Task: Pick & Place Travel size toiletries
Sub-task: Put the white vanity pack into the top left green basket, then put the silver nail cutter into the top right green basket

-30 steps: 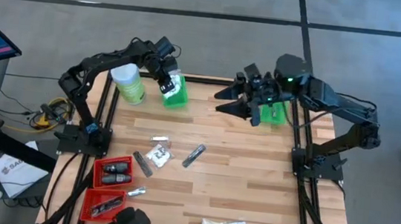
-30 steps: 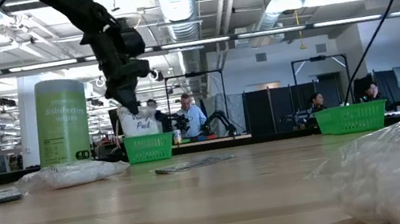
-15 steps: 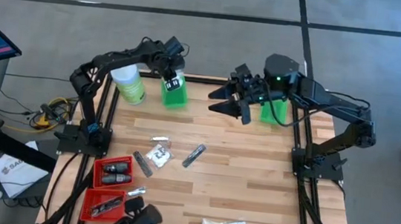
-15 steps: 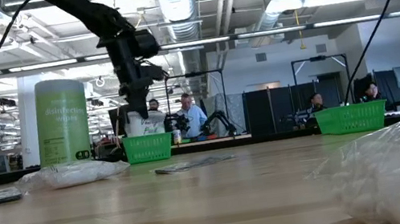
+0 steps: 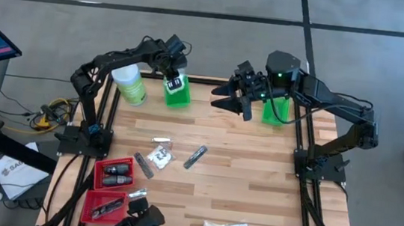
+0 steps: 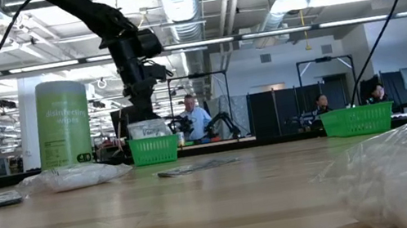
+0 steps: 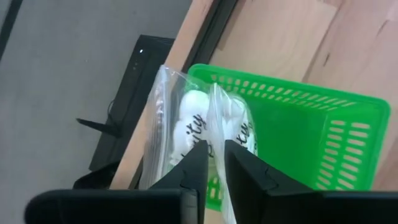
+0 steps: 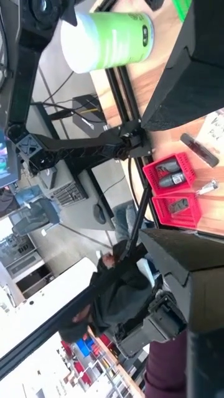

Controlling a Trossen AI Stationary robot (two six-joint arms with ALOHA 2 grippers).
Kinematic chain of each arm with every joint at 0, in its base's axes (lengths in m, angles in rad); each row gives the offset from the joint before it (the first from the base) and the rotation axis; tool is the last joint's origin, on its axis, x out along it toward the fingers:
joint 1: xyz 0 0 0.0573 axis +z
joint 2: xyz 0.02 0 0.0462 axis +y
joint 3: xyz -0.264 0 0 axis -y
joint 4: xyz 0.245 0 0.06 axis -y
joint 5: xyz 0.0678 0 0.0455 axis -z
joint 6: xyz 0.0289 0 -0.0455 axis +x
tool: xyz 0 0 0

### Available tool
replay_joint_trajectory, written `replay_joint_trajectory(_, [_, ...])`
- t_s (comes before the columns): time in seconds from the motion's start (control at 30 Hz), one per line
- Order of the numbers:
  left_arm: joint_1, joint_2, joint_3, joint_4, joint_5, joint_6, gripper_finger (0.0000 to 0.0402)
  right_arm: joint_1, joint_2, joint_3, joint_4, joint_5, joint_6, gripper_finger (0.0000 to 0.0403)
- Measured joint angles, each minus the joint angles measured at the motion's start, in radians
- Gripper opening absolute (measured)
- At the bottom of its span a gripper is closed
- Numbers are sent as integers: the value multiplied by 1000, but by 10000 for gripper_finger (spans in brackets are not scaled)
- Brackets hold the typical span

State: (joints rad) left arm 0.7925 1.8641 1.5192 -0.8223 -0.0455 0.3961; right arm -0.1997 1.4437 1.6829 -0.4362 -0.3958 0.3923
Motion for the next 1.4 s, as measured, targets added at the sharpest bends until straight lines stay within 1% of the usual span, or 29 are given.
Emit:
replay_joint_trajectory(0.07, [-2,0,0,0,-8,0,57,-1,0,0,0,0,0,260])
replay_joint_trajectory(0.23, [-8,-17,0,3,-133,-3,93,-13,0,0,-2,-1,0,260])
replay_joint_trajectory(0.3, [-9,-42,0,5,-139,-8,108,-13,0,0,-5,0,0,260])
replay_joint_trajectory(0.37, [-11,-69,0,9,-121,-17,121,-13,0,0,-5,0,0,260])
replay_joint_trajectory(0.47, [-28,-120,0,11,-76,-70,133,-13,0,0,-17,-1,0,260])
replay_joint_trajectory(0.63, [-94,-210,0,17,59,-230,138,-13,0,0,-74,-1,-1,260])
replay_joint_trajectory(0.73, [-165,-259,0,23,131,-347,133,-13,0,0,-126,0,-1,260])
replay_joint_trajectory(0.87, [-301,-294,0,33,142,-465,117,-10,0,0,-229,-1,-20,260])
replay_joint_trajectory(0.93, [-380,-307,-2,39,118,-511,106,-10,0,0,-299,-1,-46,260])
replay_joint_trajectory(1.03, [-497,-321,-33,59,56,-573,89,-9,0,-3,-394,-1,-52,260])
replay_joint_trajectory(1.13, [-602,-333,-83,106,-15,-640,71,13,0,-18,-461,0,-50,260])
replay_joint_trajectory(1.23, [-691,-347,-145,166,-62,-704,49,50,0,-19,-502,5,-18,260])
replay_joint_trajectory(1.3, [-745,-355,-193,198,-71,-757,32,88,-1,-19,-505,36,24,260])
replay_joint_trajectory(1.4, [-825,-371,-263,250,-74,-839,6,157,1,-19,-485,129,103,260])
